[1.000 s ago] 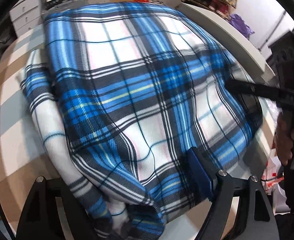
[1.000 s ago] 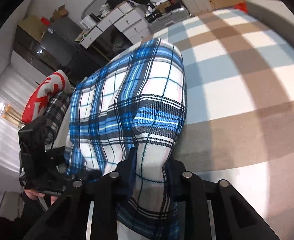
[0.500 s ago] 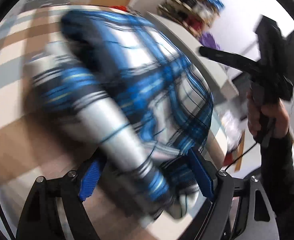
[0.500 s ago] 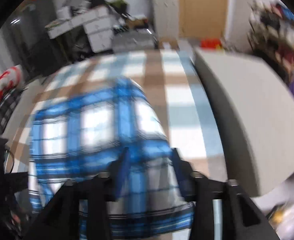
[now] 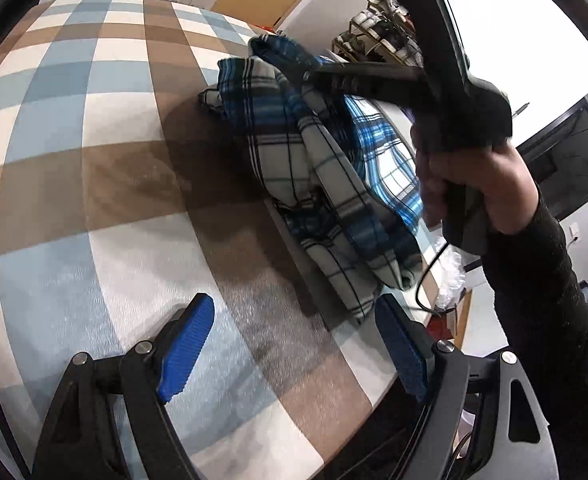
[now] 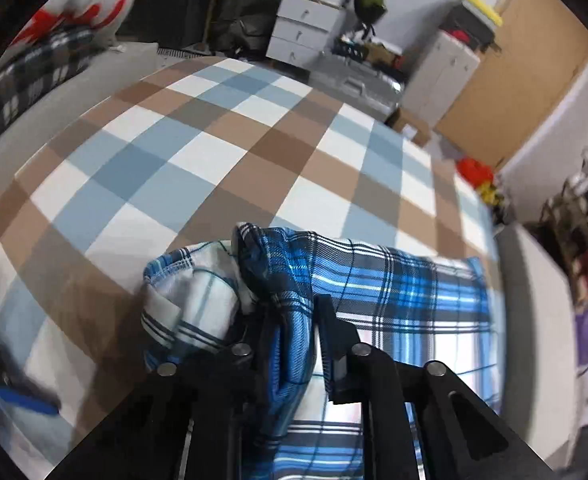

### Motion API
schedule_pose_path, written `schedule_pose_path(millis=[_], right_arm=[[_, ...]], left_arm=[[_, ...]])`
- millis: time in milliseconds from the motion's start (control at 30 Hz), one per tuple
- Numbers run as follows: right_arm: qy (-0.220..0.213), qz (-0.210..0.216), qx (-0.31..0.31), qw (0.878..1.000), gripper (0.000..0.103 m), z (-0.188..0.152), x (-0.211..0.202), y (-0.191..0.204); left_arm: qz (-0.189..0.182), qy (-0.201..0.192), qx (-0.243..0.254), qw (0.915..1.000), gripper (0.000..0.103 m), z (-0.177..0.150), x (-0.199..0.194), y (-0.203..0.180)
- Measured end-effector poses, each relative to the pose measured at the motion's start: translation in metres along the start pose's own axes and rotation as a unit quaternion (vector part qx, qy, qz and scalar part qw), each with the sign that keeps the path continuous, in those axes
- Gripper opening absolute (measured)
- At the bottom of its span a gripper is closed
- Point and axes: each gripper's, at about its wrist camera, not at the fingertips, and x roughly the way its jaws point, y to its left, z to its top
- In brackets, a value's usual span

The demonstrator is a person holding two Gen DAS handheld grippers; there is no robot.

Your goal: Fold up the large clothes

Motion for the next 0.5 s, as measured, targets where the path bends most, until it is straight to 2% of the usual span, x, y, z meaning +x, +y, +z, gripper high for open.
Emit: schedule_pose_path(millis=[100, 200, 333, 433, 500], right_arm=[[-0.021, 0.030, 0.080, 0.996, 0.008, 0.004, -0.025, -0.024], [-0.047, 0.036, 0.123, 0.991, 0.008, 0.010, -0.054, -0.038], [-0.059, 0.089, 0.175, 0.979, 0.008, 0.015, -0.075, -0.045], [-0.043, 0.139, 0.186, 0.972, 0.008, 0.014, -0.064, -0.030], [-0.010, 0.193, 0.211, 0.958, 0.008, 0.008, -0.038, -0.019]], left_arm=[[-0.009, -0.004, 0.005, 0.9999, 0.079, -0.002, -0.004, 0.003], [-0.016, -0.006, 0.001, 0.9999, 0.079, 0.002, 0.000, 0.001], [-0.016, -0.014, -0.003, 0.9998, 0.079, 0.000, -0.007, 0.005], [-0.017, -0.018, -0.012, 0.9996, 0.079, 0.001, -0.010, 0.010], [-0.010, -0.021, -0.018, 0.9996, 0.079, 0.000, -0.012, 0.014]])
